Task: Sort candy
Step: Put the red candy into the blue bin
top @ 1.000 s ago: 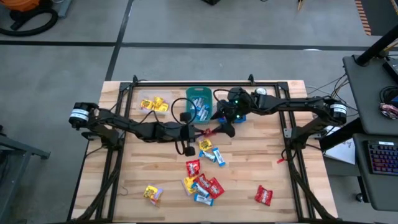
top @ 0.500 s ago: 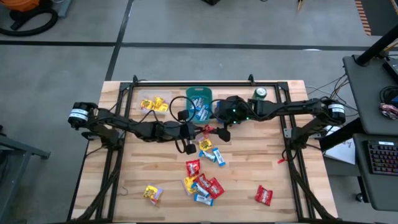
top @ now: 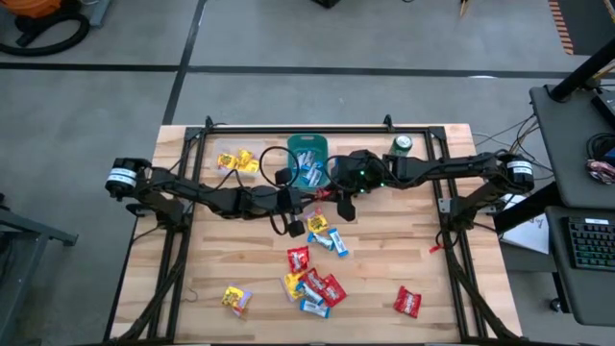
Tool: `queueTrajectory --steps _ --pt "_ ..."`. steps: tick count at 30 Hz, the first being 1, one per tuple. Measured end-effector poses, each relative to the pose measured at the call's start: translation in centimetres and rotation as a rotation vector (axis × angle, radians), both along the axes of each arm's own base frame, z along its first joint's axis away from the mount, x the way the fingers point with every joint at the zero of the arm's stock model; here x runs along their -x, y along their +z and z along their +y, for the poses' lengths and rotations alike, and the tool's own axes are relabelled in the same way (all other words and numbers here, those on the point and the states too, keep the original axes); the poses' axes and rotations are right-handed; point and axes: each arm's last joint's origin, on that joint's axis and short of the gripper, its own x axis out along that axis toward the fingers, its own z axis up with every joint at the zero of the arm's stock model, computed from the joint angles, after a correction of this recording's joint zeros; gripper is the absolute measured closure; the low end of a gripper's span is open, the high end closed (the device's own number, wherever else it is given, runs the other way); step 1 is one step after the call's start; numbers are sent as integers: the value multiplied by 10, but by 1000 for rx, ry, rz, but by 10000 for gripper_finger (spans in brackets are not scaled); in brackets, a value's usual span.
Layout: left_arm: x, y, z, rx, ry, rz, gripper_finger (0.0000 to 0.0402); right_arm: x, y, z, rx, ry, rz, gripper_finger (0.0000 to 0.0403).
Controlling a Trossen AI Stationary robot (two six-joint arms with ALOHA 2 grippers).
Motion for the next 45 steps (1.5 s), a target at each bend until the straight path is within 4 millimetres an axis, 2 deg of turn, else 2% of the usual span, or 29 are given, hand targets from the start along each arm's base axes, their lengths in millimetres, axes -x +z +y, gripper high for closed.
queueTrajectory --steps 3,5,14,17,19,23,27,32,37,45 --pt "0 0 1 -4 29 0 396 0 1 0 3 -3 -3 366" --pt "2 1 1 -8 58 3 390 1 2 0 4 -5 -3 379" --pt "8 5 3 4 90 32 307 5 2 -2 7 -20 24 376" --pt "12 5 4 -8 117 67 282 10 1 -8 75 -119 111 376" --pt "16 7 4 -7 131 88 269 17 0 -17 168 -253 213 376" --pt "25 15 5 23 146 96 258 34 -7 -38 340 -525 428 375" --pt "32 25 6 39 149 70 259 42 -18 -56 321 -605 515 375" --pt "35 31 6 42 149 50 262 44 -30 -69 306 -641 558 373" --pt "35 31 6 52 150 52 262 41 -36 -71 300 -630 574 344" --pt "36 27 6 67 158 82 262 38 -39 -71 288 -622 565 246"
